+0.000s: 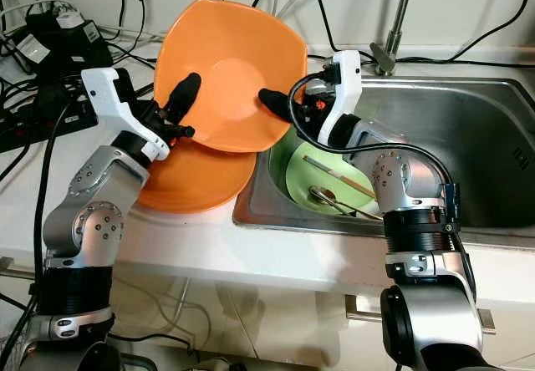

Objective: Kitchen organization

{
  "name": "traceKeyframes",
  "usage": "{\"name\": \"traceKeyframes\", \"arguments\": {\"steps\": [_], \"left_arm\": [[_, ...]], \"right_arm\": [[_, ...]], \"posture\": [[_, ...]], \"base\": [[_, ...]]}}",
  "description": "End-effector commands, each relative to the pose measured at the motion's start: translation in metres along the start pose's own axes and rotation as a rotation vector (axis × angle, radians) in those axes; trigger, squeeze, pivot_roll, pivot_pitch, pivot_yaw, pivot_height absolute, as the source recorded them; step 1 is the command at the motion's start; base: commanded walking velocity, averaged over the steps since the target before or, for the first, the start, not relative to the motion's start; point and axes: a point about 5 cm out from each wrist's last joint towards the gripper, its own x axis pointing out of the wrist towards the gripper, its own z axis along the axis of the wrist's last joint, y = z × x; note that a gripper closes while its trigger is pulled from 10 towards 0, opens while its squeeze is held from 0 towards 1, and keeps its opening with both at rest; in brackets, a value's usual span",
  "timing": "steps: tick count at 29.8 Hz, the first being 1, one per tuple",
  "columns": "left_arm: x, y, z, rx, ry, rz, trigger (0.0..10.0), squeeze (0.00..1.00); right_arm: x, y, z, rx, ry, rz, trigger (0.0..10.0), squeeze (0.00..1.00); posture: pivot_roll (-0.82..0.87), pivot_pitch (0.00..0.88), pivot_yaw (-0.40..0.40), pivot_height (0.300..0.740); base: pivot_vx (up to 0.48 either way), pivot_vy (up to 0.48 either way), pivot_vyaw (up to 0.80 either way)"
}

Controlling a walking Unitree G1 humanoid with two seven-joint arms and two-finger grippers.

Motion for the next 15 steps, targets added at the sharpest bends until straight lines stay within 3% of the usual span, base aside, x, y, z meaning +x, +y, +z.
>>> {"name": "traceKeyframes", "arguments": {"steps": [1, 8, 10, 12, 13, 14, 15], "left_arm": [[-0.0007, -0.0003, 0.0119, 0.025, -0.063, -0.013, 0.0, 0.00], [-0.0010, -0.0018, 0.0106, 0.035, -0.060, -0.008, 0.0, 0.00], [-0.0015, -0.0012, 0.0097, 0.033, -0.059, -0.002, 0.6, 0.00], [-0.0017, -0.0008, 0.0087, 0.034, -0.051, 0.004, 2.8, 0.00], [-0.0017, -0.0008, 0.0087, 0.034, -0.051, 0.004, 2.8, 0.00], [-0.0013, -0.0012, 0.0089, 0.036, -0.049, 0.005, 6.3, 0.00], [-0.0002, -0.0027, 0.0097, 0.040, -0.050, 0.001, 9.1, 0.00]], "right_arm": [[0.0011, -0.0012, -0.0004, 0.006, 0.012, -0.016, 0.0, 0.00], [0.0018, -0.0014, -0.0040, 0.005, 0.027, -0.017, 0.0, 0.00], [0.0024, -0.0015, -0.0053, -0.002, 0.032, -0.021, 0.0, 0.00], [0.0029, -0.0022, -0.0064, -0.006, 0.034, -0.027, 0.0, 0.00], [0.0029, -0.0022, -0.0064, -0.006, 0.034, -0.027, 0.0, 0.00], [0.0030, -0.0028, -0.0078, -0.013, 0.041, -0.032, 0.0, 0.00], [0.0032, -0.0034, -0.0097, -0.021, 0.050, -0.036, 0.0, 0.00]], "posture": [[0.00, 0.009, 0.104, 0.740], [0.00, 0.009, 0.097, 0.740], [0.00, 0.009, 0.097, 0.740], [0.00, 0.008, 0.096, 0.740], [0.00, 0.008, 0.096, 0.740], [0.00, 0.008, 0.095, 0.740], [0.00, 0.007, 0.093, 0.740]], "base": [[0.000, 0.000, 0.00], [0.000, 0.000, 0.00], [0.000, 0.000, 0.00], [0.000, 0.000, 0.00], [0.000, 0.000, 0.00], [0.000, 0.000, 0.00], [0.000, 0.000, 0.00]]}}
